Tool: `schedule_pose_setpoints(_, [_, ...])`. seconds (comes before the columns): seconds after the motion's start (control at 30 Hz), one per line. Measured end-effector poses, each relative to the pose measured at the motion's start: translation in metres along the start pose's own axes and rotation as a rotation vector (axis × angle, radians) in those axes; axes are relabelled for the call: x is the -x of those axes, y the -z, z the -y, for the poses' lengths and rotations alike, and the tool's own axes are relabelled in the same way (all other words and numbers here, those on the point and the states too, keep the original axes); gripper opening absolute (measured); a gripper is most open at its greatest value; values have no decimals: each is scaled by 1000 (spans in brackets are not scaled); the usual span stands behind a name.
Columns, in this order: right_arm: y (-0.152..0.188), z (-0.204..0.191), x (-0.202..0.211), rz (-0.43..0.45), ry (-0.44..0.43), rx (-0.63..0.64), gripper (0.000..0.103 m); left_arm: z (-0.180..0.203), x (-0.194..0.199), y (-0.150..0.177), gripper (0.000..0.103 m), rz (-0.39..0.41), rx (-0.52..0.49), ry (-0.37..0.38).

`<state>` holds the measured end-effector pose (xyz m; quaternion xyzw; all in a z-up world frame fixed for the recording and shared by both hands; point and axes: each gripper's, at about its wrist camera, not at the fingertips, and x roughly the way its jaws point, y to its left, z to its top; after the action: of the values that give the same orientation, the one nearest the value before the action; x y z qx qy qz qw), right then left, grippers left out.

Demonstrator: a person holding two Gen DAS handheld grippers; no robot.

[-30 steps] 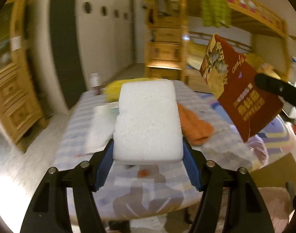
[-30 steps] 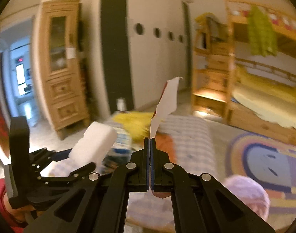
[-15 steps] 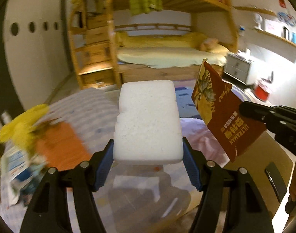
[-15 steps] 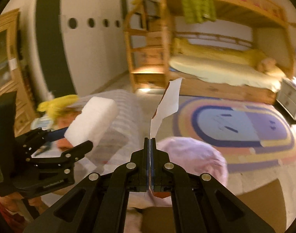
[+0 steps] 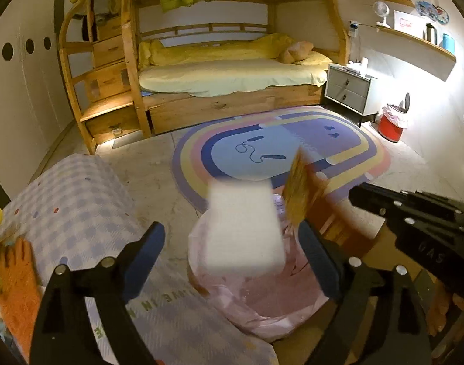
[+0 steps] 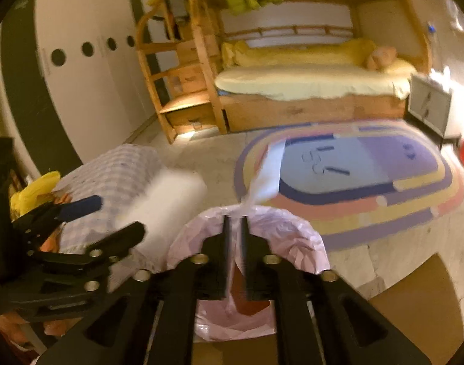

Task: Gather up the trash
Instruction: 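Carry the foam block and card over the pink trash bag and open both tools, then move both open tools back over the table, then grasp the white tissue sheet with the left tool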

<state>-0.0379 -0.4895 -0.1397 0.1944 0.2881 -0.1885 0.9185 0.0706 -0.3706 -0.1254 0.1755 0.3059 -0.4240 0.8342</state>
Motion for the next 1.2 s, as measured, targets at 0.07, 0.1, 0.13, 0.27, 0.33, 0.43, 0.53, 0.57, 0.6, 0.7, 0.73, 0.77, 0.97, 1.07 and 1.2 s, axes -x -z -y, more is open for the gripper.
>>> schedule_pose_setpoints(0.07, [4,-1,2,4,8,-3,23,-6,3,0,87,4,24,-7])
schedule_pose_setpoints(0.1, [3,1,2,4,8,-2,23,-8,5,-1,87,6,34,-11])
schedule_pose_setpoints(0.13, [4,-2,4,4,8,1,23,-11,8,-4,87,12,45,-16])
schedule_pose_setpoints(0.27, [4,-16,20,15,-12,25,23,-29,41,0,87,66,77,-68])
schedule_pose_setpoints(0.33, [3,-29,33,31,-39,35,23,-38,56,2,87,84,94,-97])
schedule_pose_setpoints(0.43, [-1,-49,47,49,-72,64,23,-56,86,10,87,104,131,-143])
schedule_pose_setpoints(0.53, [-2,-76,62,62,-113,106,23,-72,113,24,87,119,158,-195])
schedule_pose_setpoints(0.57, [-2,-89,67,64,-134,125,23,-77,121,31,87,118,171,-212])
schedule_pose_setpoints(0.6, [-1,-96,69,64,-145,136,23,-84,130,38,87,117,186,-225])
schedule_pose_setpoints(0.7, [0,-132,74,61,-205,175,30,-99,153,58,88,111,218,-265])
schedule_pose_setpoints(0.73, [1,-139,73,58,-219,183,33,-105,158,63,88,108,225,-280])
schedule_pose_setpoints(0.77, [2,-149,73,54,-236,193,35,-111,165,71,88,104,234,-298])
schedule_pose_setpoints(0.97, [18,-225,60,-2,-362,290,41,-157,206,117,89,73,327,-410])
schedule_pose_setpoints(1.07, [24,-251,51,-28,-391,329,44,-180,224,142,90,54,384,-470])
schedule_pose_setpoints(1.2, [33,-275,39,-59,-398,380,48,-208,243,171,90,26,456,-531])
